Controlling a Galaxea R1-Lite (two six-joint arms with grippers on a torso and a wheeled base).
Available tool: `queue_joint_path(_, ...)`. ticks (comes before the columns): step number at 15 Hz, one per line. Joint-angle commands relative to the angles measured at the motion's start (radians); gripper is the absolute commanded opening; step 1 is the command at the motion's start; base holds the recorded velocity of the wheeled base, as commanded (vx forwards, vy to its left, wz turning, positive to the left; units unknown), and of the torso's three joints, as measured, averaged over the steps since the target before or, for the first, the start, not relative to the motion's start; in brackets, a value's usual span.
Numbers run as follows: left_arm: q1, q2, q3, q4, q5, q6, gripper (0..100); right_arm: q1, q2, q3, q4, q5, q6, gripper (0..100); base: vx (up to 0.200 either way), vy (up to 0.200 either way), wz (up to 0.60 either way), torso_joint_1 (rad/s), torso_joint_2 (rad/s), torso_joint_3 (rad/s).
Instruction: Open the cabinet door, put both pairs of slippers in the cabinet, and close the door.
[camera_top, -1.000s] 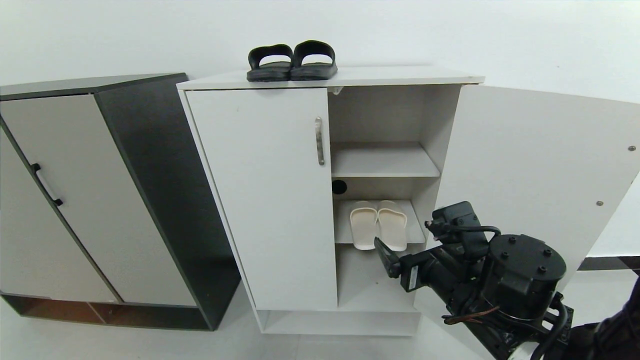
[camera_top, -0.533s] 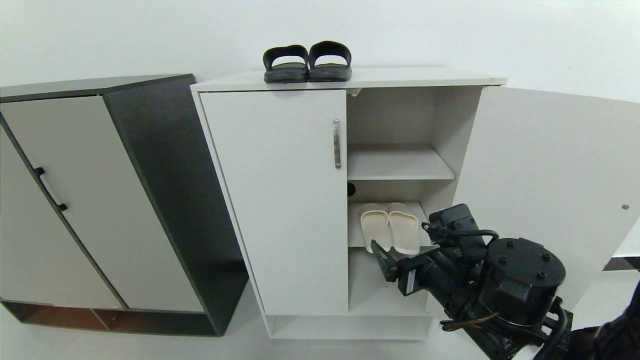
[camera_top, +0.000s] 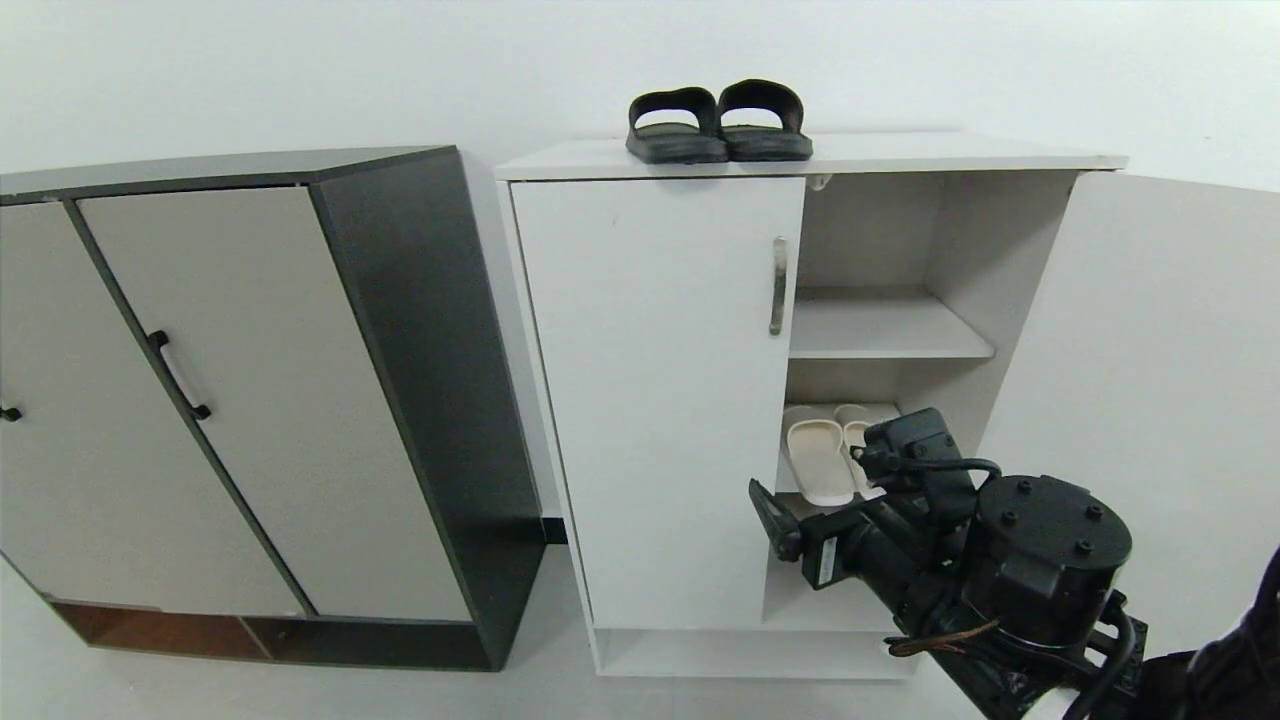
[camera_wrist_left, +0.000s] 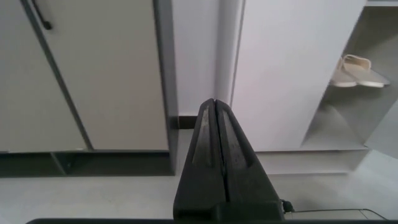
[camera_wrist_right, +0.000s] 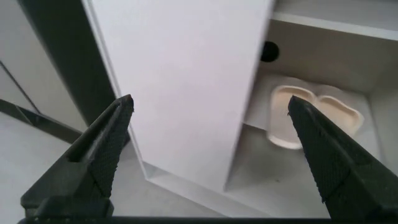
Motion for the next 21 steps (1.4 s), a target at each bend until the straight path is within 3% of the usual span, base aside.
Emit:
queue_joint_path(1,0.000,0.002,0.000,0.000,0.000,0.000,0,0.001,0.003,0.001,-0.002,0.000,0.000,100,0.000,0.000,0.00,0.000,0.00,0.000)
queue_joint_path(17,0.000,0.002,0.000,0.000,0.001,-0.005,0,-0.048,0.097,0.049,-0.148,0.022,-0.081,100,0.000,0.000,0.00,0.000,0.00,0.000)
queue_joint_path(21,0.000,0.002,0.000,0.000,0.003,-0.005,0,-0.050,0.097,0.050,-0.146,0.022,-0.081,100,0.000,0.000,0.00,0.155,-0.12,-0.129)
